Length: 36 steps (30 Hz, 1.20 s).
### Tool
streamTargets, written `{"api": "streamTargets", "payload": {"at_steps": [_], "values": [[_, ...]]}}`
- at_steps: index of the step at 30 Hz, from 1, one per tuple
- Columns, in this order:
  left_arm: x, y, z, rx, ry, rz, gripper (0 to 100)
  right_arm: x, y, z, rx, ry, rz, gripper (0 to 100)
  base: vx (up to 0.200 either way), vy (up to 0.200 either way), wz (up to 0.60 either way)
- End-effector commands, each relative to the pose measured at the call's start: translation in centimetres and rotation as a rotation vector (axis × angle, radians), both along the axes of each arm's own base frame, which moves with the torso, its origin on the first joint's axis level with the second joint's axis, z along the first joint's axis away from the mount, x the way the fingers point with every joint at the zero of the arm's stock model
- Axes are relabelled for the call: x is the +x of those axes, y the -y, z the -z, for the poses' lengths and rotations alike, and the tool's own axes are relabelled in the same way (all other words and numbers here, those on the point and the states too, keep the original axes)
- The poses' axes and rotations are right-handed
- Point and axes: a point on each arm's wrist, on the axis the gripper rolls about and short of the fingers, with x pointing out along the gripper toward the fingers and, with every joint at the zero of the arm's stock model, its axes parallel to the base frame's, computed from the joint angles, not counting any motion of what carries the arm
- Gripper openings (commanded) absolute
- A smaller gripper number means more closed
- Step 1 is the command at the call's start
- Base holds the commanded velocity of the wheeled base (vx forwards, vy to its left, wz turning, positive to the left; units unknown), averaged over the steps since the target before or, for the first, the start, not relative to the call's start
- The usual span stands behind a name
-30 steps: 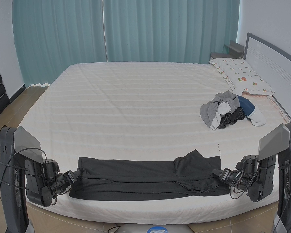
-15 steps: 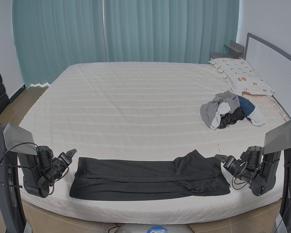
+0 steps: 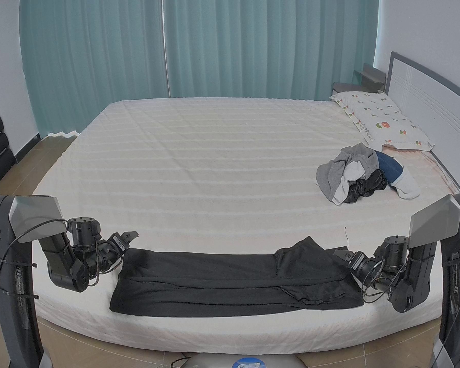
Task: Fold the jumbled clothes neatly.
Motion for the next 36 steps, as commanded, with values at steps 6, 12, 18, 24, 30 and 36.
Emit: {"api": "streamTargets", "payload": {"at_steps": [6,12,18,24,30,36], "values": [[0.3,0.0,1.3,0.06,-0.017,0.051,100,-0.1,-0.2,0.7,0.004,-0.017,-0.004,100,0.0,0.0,0.0],[-0.1,0.0,2.2,0.146,-0.036,0.097,0,0.0,-0.1,0.6,0.006,-0.01,0.0,100,0.0,0.0,0.0],[-0.1,-0.3,2.2,0.151,-0.039,0.045,0,0.1,-0.1,-0.2,-0.004,0.016,0.011,100,0.0,0.0,0.0],[-0.1,-0.4,2.1,0.111,-0.048,-0.032,0,0.8,0.0,-2.4,-0.018,0.103,-0.015,100,0.0,0.0,0.0],[-0.1,-0.4,2.1,0.11,-0.047,-0.033,0,1.6,-1.0,-0.3,-0.063,0.096,-0.093,100,0.0,0.0,0.0],[-0.2,-0.3,2.1,0.112,-0.05,-0.032,0,2.3,-1.8,-0.4,-0.049,0.135,-0.222,100,0.0,0.0,0.0]]}}
